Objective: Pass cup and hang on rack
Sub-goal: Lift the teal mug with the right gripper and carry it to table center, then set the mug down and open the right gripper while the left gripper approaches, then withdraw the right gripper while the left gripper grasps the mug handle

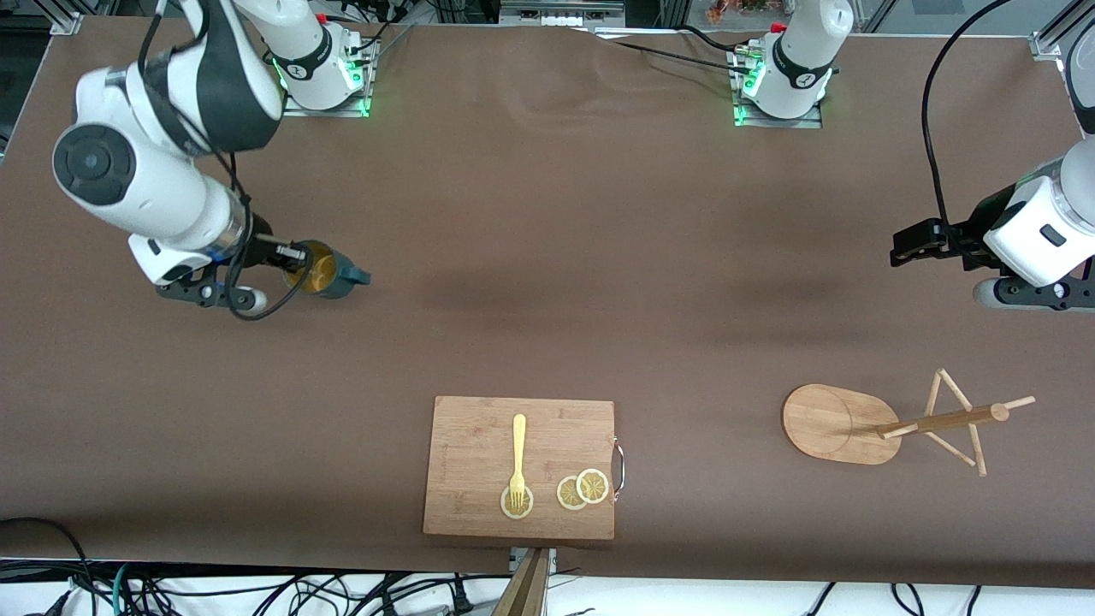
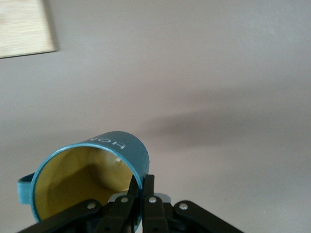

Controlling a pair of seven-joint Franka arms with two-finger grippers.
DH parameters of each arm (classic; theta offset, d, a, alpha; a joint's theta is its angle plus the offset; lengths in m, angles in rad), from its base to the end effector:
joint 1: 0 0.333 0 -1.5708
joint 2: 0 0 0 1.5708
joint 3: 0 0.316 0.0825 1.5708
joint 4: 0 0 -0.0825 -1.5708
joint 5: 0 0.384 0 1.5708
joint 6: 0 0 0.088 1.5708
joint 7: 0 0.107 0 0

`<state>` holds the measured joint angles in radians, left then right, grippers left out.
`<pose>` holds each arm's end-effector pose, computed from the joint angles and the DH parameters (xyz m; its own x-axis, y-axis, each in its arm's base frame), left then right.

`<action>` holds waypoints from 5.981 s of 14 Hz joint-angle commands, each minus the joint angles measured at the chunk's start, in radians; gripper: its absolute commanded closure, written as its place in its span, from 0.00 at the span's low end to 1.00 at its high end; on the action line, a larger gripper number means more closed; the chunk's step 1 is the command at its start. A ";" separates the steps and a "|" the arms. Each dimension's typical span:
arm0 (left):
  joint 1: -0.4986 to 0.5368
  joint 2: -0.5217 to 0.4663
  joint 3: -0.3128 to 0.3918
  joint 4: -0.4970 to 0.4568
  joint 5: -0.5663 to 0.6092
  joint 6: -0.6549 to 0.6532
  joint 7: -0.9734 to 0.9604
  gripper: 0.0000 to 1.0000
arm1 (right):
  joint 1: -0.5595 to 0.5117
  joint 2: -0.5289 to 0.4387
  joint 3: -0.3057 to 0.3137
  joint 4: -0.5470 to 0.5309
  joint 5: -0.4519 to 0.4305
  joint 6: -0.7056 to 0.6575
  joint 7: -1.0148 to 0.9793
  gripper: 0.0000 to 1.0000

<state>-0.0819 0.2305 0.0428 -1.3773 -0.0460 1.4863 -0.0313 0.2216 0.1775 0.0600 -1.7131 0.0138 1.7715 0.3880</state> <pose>0.6128 -0.0323 0.5733 0.9925 -0.0114 -0.1220 -0.0074 -0.9994 0.0324 0.5786 0.1665 0.4706 0.9867 -0.1106 -0.1187 -0.1087 -0.9938 0.0229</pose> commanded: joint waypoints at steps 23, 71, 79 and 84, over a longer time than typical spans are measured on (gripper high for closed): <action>0.005 0.018 -0.001 0.044 -0.011 -0.021 -0.006 0.00 | 0.625 0.559 -0.003 0.311 -0.187 0.497 0.460 1.00; -0.070 0.303 -0.116 -0.818 -1.560 0.620 2.686 0.00 | 0.481 0.016 -0.638 0.034 0.120 -0.005 -0.650 0.00; -0.070 0.363 -0.147 -0.822 -1.701 0.618 2.918 0.00 | 0.343 -0.055 -0.584 -0.066 0.103 0.011 -0.686 0.00; -0.097 0.398 -0.162 -0.818 -1.808 0.620 2.975 0.00 | 0.015 -0.156 -0.253 -0.192 0.025 0.078 -0.666 0.00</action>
<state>-0.1666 0.5963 -0.1152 -2.2026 -1.7772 2.1038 2.7604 0.3756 0.1043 -0.3450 -1.8287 0.0768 1.8159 -0.2863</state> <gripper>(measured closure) 0.000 0.000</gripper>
